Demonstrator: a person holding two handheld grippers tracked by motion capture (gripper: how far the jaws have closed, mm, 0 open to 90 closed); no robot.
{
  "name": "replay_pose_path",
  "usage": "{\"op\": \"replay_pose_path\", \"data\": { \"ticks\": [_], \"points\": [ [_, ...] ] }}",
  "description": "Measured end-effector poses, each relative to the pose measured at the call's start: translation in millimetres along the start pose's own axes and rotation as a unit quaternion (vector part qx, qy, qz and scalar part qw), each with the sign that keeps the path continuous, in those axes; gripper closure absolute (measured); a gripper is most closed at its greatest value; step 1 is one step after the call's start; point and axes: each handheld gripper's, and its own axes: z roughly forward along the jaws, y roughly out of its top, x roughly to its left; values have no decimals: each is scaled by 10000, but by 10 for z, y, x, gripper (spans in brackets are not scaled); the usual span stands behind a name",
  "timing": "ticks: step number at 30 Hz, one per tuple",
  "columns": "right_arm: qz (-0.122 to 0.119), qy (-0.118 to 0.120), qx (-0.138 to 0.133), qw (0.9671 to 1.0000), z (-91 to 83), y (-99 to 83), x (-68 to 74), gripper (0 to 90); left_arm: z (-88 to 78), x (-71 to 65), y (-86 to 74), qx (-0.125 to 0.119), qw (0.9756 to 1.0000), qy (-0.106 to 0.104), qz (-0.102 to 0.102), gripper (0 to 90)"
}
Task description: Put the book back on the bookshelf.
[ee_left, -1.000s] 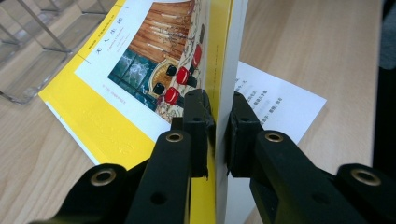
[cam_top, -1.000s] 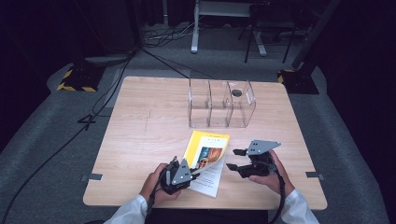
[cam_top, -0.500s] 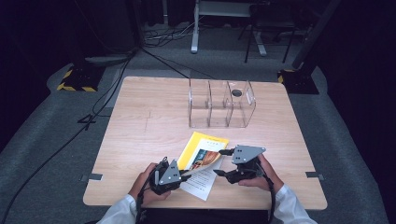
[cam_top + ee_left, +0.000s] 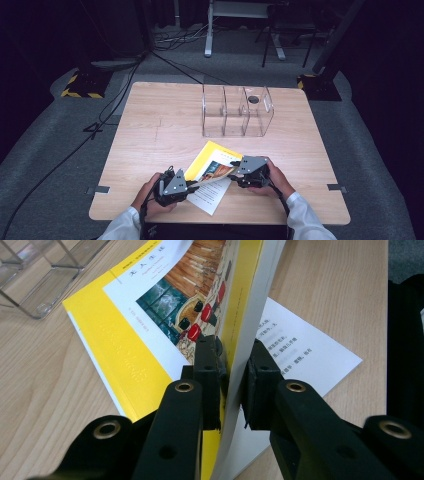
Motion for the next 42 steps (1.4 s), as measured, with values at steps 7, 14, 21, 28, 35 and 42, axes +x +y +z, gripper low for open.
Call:
{"op": "replay_pose_path", "data": {
  "ticks": [7, 14, 21, 28, 35, 42],
  "points": [
    [-416, -249, -51, 9988, 20, 56, 112, 694, -71, 177, -76, 29, 9997, 69, -213, 752],
    [-622, -344, 153, 9974, 88, 177, 195, 721, -70, 102, 50, 299, 9987, 316, -269, 587],
    [-699, -394, 309, 9963, 110, 251, 239, 723, 61, -93, 328, 726, 9954, 618, -26, 534],
    [-616, -432, 337, 9966, 97, 317, 239, 725, 269, -113, 415, 1267, 9868, 1007, -111, 504],
    [-565, -417, 323, 9970, 106, 361, 271, 721, 259, -48, 365, 1243, 9835, 1300, -168, 711],
    [179, -533, -160, 9983, 2, 309, 132, 497, 164, -53, 306, 859, 9864, 1398, 96, 803]
  ]
}}
